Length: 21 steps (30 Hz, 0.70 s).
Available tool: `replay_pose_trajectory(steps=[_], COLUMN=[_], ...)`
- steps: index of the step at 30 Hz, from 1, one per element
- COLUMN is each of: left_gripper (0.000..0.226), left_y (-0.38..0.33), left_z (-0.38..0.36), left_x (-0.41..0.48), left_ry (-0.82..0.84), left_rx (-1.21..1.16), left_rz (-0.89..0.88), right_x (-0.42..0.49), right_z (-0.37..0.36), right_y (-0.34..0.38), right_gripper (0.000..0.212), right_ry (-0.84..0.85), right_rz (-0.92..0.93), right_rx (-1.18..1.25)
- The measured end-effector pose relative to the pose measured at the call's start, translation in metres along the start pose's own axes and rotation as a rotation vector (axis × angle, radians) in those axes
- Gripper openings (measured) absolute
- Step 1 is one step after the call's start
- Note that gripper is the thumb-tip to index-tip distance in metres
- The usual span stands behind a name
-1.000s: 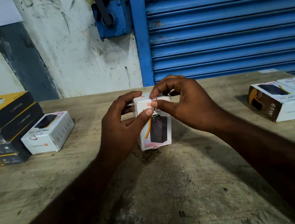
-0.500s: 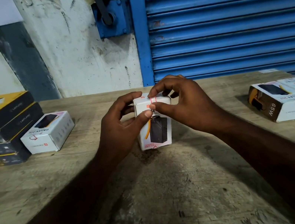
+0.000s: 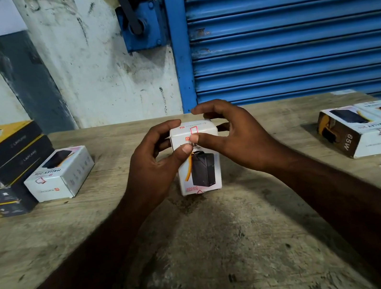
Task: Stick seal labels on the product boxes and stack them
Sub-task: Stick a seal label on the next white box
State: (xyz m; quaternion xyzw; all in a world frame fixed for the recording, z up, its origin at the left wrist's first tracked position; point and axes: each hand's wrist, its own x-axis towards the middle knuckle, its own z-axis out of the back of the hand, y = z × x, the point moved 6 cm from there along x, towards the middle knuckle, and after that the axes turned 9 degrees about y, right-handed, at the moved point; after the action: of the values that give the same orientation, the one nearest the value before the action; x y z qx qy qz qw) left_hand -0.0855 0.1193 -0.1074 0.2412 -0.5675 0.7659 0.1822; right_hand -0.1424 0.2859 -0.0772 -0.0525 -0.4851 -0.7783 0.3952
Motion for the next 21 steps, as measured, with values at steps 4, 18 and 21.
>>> replay_pose_trajectory(steps=[4,18,21], left_gripper=[0.045,0.044,0.044], left_y=[-0.0003,0.0012,0.001], left_z=[-0.0001,0.0,0.0003], left_x=[-0.0001,-0.0019,-0.002], left_ry=[-0.007,-0.029,-0.034], left_rx=[-0.005,0.022,0.034], left_rz=[0.001,0.022,0.022], right_x=[0.0014,-0.001,0.0005], right_z=[-0.0049,-0.01,-0.0099], right_y=[-0.0082,-0.0094,-0.0082], right_gripper=[0.045,0.041,0.043], right_ry=[0.024,-0.001,0.015], right_rz=[-0.04,-0.062,-0.06], right_rx=[0.135,0.253,0.274])
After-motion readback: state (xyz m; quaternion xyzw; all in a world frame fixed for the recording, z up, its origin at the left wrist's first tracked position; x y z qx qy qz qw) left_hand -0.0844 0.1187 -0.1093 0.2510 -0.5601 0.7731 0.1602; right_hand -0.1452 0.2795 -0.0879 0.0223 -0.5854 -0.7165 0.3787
